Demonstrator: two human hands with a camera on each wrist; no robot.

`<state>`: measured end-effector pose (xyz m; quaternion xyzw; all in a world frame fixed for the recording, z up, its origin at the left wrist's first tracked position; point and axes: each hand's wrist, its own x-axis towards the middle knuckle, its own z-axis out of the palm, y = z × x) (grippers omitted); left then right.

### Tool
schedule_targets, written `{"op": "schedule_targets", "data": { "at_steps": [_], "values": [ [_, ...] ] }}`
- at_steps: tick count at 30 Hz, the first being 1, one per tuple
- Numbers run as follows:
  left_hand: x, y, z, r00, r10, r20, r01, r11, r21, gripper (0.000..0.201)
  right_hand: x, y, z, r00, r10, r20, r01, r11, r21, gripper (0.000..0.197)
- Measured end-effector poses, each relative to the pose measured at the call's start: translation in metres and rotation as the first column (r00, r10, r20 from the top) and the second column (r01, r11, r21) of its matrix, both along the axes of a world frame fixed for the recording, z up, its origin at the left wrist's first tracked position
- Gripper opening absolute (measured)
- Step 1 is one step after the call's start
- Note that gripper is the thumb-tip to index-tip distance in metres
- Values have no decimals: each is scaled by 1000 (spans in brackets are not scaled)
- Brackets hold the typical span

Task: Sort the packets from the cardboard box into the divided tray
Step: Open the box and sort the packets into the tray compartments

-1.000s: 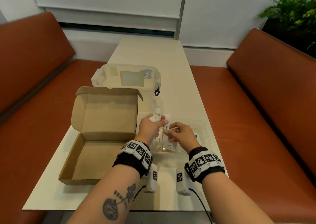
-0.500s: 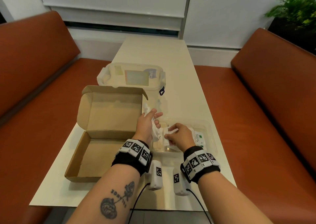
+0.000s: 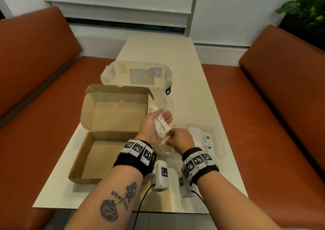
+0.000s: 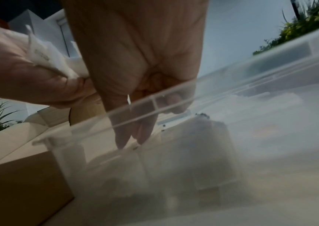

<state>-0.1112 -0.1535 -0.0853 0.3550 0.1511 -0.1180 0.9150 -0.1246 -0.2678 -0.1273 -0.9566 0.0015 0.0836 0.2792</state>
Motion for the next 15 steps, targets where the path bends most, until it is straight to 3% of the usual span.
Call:
{"op": "schedule_targets", "data": {
  "at_steps": [4,9,13,15],
  "values": [
    [2,1,-1,1000,-12,-2,12,1000,-9,24,-1,-2,-5,994,77,80,-63,985,-161,32],
    [4,4,-4,1000,-17,4,17,1000,3,25,-1,0,-5,991,126,40,-118,980,-157,57],
    [4,5,-6,1000,-15,5,15,1000,12,26,-2,1,-8,997,68,19,-67,995,-68,57],
    [4,5,-6,1000,-18,5,18,999,32,27,-2,3,-9,993,106,53,-100,990,-100,52]
  ]
}}
